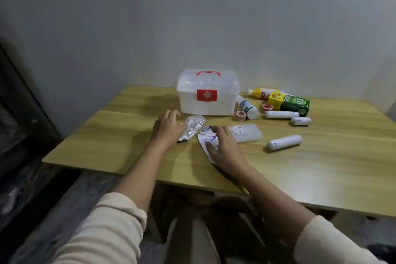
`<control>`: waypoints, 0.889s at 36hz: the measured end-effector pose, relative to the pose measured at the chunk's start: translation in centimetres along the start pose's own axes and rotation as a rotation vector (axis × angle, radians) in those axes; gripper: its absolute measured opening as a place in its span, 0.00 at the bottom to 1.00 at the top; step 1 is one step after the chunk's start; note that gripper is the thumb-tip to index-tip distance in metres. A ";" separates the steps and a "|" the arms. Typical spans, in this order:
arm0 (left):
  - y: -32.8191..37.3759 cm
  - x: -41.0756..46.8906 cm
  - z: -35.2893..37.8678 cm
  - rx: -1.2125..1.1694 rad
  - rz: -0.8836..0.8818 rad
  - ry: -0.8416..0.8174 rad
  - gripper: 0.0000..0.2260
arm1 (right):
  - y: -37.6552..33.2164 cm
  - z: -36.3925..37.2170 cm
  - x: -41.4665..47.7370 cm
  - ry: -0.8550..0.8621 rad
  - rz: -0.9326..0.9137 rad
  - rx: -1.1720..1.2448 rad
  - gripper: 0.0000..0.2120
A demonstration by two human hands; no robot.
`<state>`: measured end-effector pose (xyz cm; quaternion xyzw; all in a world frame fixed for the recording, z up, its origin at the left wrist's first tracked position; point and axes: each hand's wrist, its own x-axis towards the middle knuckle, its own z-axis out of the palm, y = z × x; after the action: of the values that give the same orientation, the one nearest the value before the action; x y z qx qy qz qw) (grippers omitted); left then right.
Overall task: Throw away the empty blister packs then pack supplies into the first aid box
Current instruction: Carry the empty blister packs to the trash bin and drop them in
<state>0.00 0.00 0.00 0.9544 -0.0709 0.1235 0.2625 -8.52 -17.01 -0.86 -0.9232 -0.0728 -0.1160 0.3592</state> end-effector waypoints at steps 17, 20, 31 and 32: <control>0.0 1.2 0.7 -0.176 -0.097 -0.316 0.22 | 1.7 0.2 1.0 -0.003 0.101 -0.184 0.29; -0.2 1.8 0.1 -0.205 -0.142 -0.343 0.24 | 1.8 0.1 1.2 0.026 0.109 -0.115 0.30; 0.0 -0.1 -0.5 -0.523 -0.141 -0.129 0.22 | 1.0 -1.0 1.2 0.055 0.153 0.145 0.32; 0.4 -0.1 -0.7 -0.548 -0.130 -0.099 0.21 | 0.9 -1.5 1.2 0.074 0.150 0.155 0.32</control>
<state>-0.28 0.00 0.78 0.8552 -0.0529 0.0356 0.5144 -7.40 -18.63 -0.07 -0.8906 0.0010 -0.1169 0.4394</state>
